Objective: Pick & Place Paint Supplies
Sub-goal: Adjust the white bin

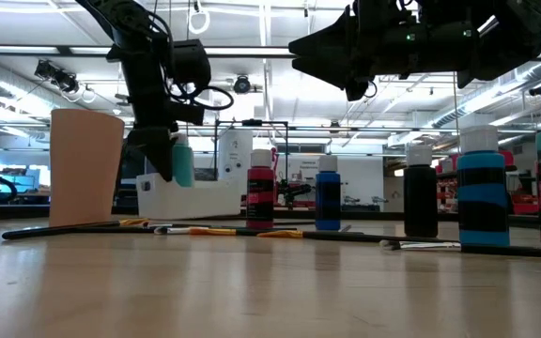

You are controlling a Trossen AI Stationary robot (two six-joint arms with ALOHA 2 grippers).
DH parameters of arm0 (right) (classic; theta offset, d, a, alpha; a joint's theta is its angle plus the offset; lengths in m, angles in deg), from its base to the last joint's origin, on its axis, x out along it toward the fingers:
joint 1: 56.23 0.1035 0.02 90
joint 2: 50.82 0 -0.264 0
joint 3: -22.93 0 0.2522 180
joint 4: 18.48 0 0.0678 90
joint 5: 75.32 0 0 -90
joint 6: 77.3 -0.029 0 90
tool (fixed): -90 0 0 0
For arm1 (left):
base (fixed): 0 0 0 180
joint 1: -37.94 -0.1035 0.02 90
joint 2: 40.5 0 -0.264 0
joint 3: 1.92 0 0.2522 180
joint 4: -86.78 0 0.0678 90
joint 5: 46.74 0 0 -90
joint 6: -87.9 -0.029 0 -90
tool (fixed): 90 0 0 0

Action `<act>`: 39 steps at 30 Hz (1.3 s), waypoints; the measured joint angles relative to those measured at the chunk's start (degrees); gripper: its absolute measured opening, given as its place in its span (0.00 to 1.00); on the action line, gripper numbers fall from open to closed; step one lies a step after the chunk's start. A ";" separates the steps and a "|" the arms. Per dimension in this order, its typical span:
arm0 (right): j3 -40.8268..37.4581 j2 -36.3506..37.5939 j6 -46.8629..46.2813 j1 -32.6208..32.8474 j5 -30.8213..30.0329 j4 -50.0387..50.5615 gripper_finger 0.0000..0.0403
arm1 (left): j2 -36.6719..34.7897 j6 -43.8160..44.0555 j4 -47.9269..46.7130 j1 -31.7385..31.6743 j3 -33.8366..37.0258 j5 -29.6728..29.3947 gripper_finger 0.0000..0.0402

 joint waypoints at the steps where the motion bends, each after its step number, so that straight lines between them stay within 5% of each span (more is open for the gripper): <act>1: 0.00 0.00 0.00 0.00 0.00 -0.01 0.51 | 0.00 0.00 -0.02 0.68 0.00 0.03 0.04; 16: 0.00 0.00 0.00 0.07 0.00 0.71 0.51 | 0.28 7.22 -5.46 8.21 -4.89 7.37 0.03; 28: 0.00 0.00 0.00 0.04 0.00 0.85 0.51 | 0.28 10.53 -7.88 15.62 -9.08 5.23 0.03; 39: 0.00 0.00 0.00 0.04 -0.02 0.85 0.51 | 0.17 7.30 -11.10 16.06 -13.44 -3.49 0.03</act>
